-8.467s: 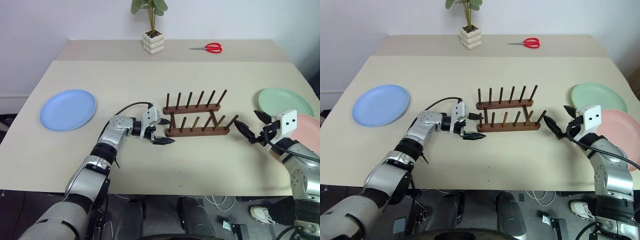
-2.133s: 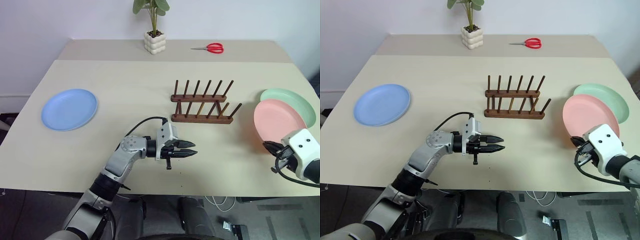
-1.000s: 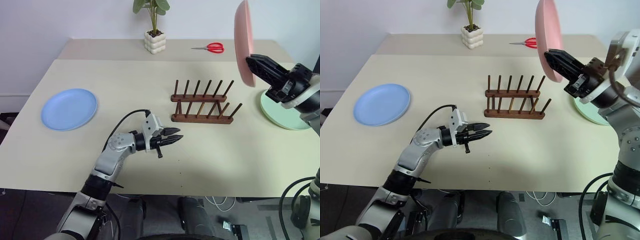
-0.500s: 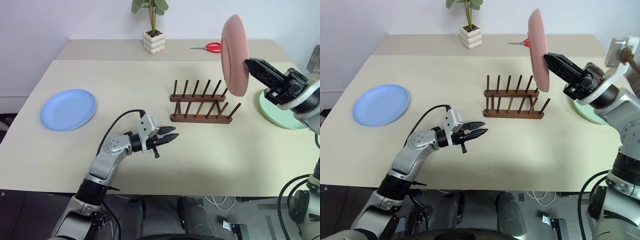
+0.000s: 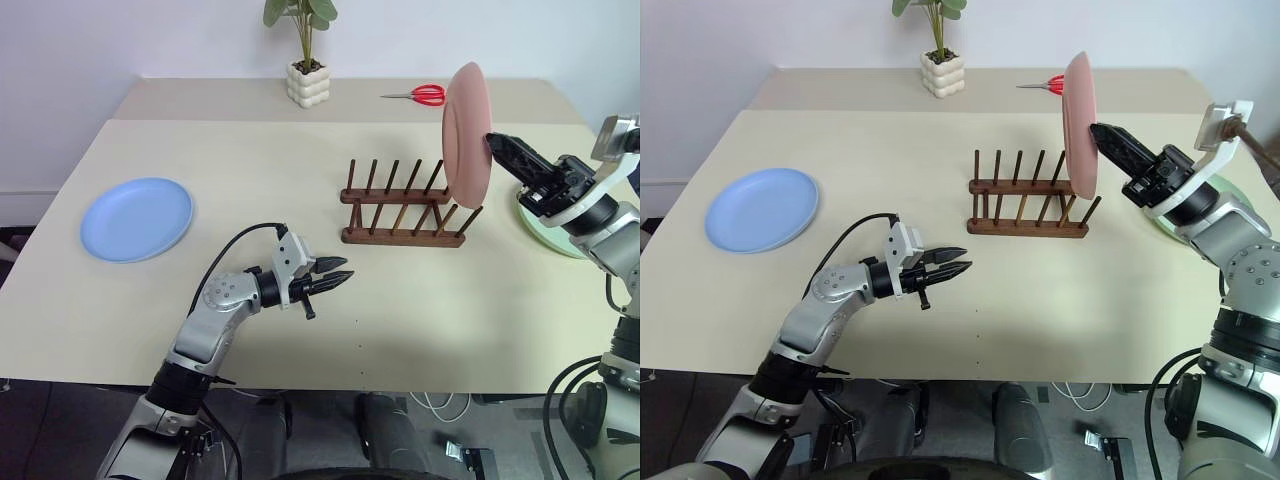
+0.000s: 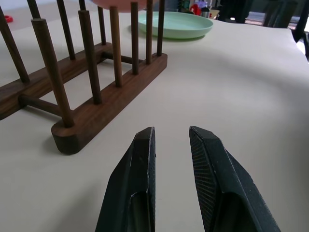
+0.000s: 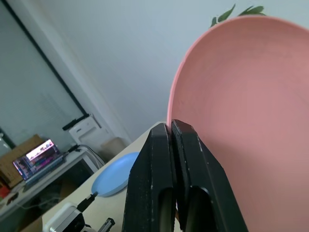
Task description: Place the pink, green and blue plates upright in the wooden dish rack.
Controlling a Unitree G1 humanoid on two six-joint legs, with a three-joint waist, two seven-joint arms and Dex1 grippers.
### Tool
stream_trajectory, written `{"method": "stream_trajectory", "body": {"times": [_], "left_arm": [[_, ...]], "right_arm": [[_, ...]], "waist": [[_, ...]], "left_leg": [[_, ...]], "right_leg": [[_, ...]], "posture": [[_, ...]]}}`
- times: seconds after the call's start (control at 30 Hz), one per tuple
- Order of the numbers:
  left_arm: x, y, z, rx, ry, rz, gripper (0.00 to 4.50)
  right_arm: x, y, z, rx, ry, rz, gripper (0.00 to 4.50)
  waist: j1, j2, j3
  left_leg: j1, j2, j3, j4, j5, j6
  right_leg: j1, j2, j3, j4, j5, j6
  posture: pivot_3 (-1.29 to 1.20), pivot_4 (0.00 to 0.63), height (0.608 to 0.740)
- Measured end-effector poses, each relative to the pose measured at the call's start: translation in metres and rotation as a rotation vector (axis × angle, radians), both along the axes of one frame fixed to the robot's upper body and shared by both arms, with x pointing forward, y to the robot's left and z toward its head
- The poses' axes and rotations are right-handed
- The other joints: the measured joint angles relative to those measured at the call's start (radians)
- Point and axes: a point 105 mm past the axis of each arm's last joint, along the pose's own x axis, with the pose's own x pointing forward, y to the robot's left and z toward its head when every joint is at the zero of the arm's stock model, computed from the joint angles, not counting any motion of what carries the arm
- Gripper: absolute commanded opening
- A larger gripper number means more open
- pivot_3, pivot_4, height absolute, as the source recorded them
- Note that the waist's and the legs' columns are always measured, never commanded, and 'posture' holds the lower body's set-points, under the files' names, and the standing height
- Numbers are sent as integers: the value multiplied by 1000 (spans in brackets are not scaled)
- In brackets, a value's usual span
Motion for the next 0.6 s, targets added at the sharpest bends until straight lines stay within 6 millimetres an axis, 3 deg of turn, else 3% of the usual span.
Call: {"method": "stream_trajectory", "body": {"times": [0.23,0.33,0.4,0.57,0.6], "left_arm": [[0,0,0,1,-1,2,1103],[1,1,0,0,-1,10,1103],[1,1,-1,0,1,16,1103],[-1,1,3,-1,-14,15,1103],[-1,1,3,0,-13,16,1103]], "right_arm": [[2,-9,-3,36,21,-18,23],[3,-11,-9,36,35,-27,848],[4,-14,-15,34,51,-46,1706],[10,-23,-19,20,52,-118,4424],[11,-25,-20,12,48,-140,4475]], "waist": [[0,0,0],[0,0,0],[0,0,0],[0,0,0],[-1,0,0]], "left_leg": [[0,0,0,0,0,0],[0,0,0,0,0,0],[0,0,0,0,0,0],[0,0,0,0,0,0],[0,0,0,0,0,0]], "right_leg": [[0,0,0,0,0,0],[0,0,0,0,0,0],[0,0,0,0,0,0],[0,0,0,0,0,0],[0,0,0,0,0,0]], "posture": [[0,150,730],[0,150,730],[0,150,730],[0,150,730],[0,150,730]]}}
